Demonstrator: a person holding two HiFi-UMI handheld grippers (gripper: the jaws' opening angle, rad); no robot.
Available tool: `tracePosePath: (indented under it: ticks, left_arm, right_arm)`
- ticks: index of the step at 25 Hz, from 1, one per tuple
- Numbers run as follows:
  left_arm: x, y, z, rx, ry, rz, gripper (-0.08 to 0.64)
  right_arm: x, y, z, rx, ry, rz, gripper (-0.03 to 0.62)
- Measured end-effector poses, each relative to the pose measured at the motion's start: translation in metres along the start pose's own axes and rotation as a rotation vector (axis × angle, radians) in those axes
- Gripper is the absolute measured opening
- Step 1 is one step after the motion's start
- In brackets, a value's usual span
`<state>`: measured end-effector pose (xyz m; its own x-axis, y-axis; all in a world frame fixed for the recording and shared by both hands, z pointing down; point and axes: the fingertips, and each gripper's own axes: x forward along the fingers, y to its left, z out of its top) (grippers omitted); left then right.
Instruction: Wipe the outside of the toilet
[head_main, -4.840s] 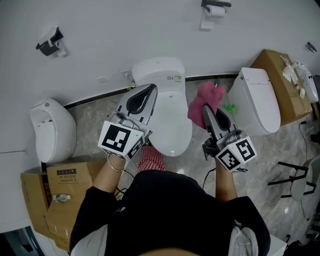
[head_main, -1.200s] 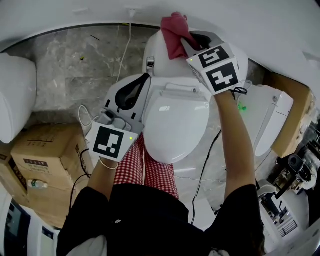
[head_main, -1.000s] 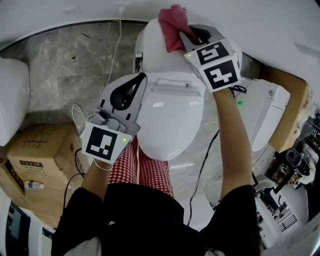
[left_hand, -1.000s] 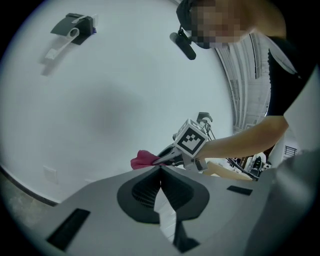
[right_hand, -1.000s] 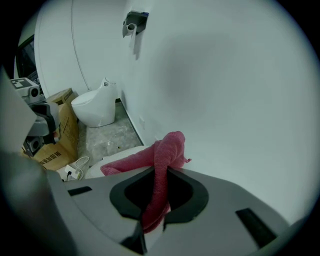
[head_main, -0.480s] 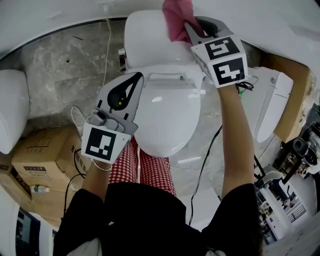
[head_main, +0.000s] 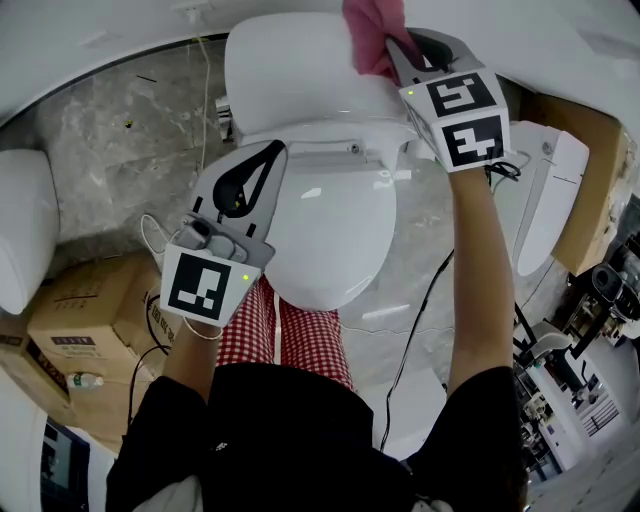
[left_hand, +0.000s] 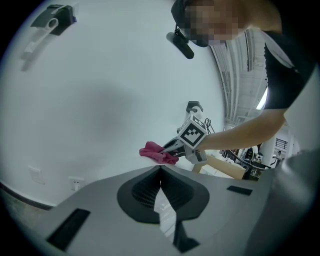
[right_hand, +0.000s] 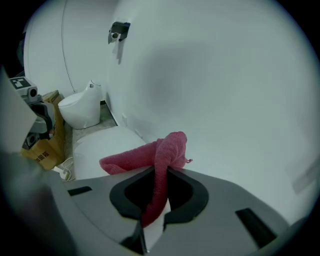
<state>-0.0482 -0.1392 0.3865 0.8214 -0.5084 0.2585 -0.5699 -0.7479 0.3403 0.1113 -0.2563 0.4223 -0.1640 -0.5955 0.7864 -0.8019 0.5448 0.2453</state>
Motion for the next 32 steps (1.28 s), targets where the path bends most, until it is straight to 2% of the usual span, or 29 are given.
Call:
tracePosePath:
  ticks: [13,32]
  left_arm:
    - [0.017,-0.011,-0.008,0.007,0.027,-0.044,0.009]
    - [0.032,-0.023,-0.017,-0.002,0.054,-0.064,0.009]
  right_arm:
    - [-0.012,-0.035,-0.035,0.046,0.006,-0.056,0.054]
    - [-0.021,-0.083,-0.102,0.19,0.044,-0.13,0.054]
